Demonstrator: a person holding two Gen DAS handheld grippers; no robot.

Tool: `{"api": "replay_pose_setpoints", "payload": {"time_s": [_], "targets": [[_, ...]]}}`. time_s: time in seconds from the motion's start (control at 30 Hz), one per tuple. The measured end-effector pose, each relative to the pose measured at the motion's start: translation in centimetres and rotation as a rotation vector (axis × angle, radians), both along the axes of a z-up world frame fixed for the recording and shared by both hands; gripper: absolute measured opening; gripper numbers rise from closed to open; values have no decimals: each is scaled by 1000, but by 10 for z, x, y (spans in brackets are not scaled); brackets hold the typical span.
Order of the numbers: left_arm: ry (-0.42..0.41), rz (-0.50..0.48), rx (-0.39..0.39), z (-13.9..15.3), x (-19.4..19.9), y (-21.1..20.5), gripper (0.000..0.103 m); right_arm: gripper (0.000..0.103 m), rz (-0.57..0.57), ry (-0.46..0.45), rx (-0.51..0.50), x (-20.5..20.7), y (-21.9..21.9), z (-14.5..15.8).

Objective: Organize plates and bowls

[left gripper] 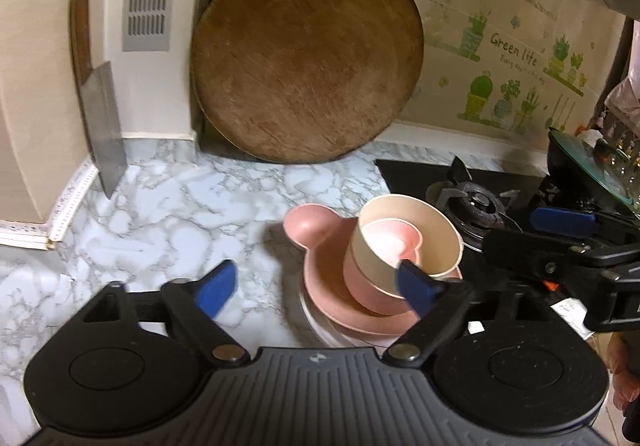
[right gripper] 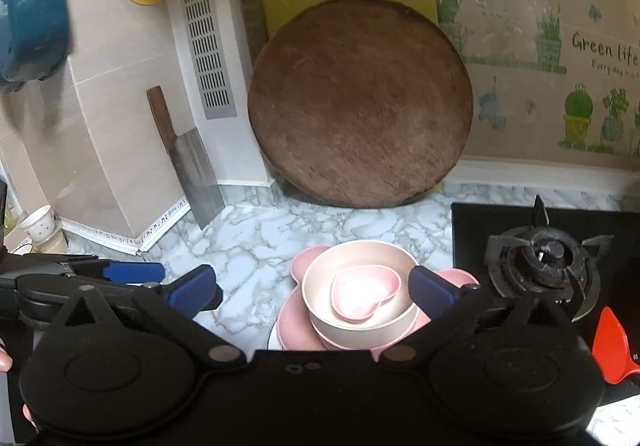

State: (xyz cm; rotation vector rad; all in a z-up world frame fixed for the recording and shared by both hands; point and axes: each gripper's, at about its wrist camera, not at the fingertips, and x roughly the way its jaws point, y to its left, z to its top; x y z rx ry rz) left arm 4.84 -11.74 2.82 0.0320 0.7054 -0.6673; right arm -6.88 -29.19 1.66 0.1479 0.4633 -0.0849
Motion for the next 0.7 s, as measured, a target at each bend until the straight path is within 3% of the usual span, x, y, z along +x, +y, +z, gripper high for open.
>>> {"api": "replay_pose_setpoints", "payload": {"time_s": [0.7], "targets": [[-52, 35, -27, 6, -23, 29, 103, 103, -43, -62, -32, -30, 18, -10]]}}
